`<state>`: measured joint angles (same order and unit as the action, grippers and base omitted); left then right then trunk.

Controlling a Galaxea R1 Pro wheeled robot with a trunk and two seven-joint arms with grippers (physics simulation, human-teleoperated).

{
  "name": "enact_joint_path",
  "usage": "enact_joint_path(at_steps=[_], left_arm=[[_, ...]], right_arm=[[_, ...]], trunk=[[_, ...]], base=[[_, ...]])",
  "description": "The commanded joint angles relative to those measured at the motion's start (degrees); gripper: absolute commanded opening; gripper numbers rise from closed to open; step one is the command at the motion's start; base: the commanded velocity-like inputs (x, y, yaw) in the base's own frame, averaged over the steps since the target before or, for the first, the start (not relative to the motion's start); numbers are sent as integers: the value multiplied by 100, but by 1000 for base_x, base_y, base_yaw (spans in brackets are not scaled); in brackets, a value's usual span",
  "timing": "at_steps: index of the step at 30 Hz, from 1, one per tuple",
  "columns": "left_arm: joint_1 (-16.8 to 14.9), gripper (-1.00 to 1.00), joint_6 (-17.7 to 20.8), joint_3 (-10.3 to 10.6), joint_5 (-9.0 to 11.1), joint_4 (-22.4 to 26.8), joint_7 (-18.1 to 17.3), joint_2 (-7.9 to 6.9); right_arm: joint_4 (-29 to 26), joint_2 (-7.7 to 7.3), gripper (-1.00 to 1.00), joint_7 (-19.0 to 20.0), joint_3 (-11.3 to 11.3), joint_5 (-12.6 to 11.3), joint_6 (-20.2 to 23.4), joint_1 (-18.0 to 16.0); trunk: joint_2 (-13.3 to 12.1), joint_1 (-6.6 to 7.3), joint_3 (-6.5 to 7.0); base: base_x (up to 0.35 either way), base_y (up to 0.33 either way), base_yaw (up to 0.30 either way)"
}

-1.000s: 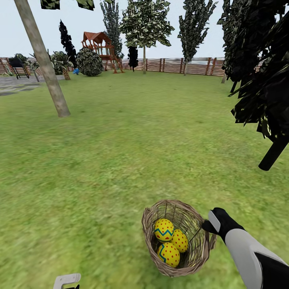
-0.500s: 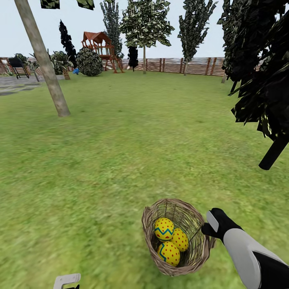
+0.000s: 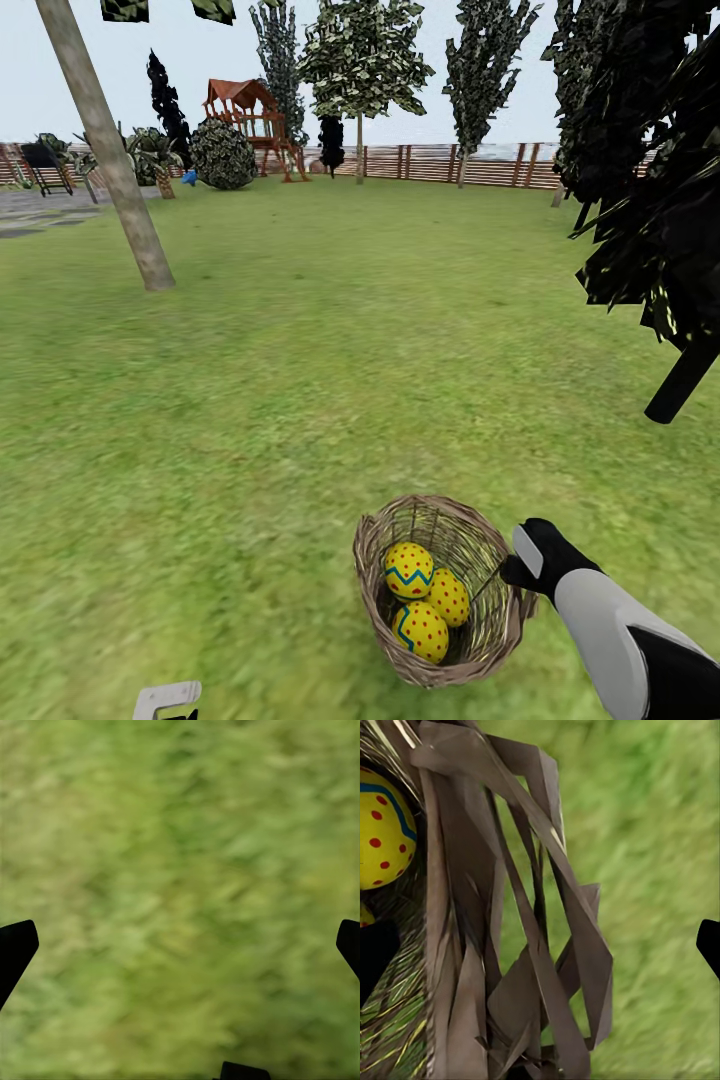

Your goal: Take the three Easter eggs out of the wicker basket on the lawn in the garden, then place them on the lawn next to a single tree (choose any tree) so that all three eggs are next to the same tree and none are left in the basket.

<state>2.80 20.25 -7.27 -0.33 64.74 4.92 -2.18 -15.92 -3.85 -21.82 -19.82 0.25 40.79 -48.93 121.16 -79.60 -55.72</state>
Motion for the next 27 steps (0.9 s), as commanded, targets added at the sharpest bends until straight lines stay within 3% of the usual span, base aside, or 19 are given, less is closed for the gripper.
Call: enact_joint_path(at_steps=[1, 14, 27], left_arm=[[1, 100, 31, 6, -3, 12, 18, -2], [1, 100, 39, 15, -2, 13, 18, -2], [1, 100, 35, 15, -7, 9, 18, -2]], right_arm=[[-7, 4, -100, -17, -24, 1, 21, -2], [-7, 94, -100, -15, -22, 1, -27, -2], [-7, 148, -100, -15, -22, 1, -28, -2]], trunk=[[2, 0, -4], [2, 0, -4], [-519, 286, 230]], base=[[0, 0, 0], [0, 0, 0], [0, 0, 0]])
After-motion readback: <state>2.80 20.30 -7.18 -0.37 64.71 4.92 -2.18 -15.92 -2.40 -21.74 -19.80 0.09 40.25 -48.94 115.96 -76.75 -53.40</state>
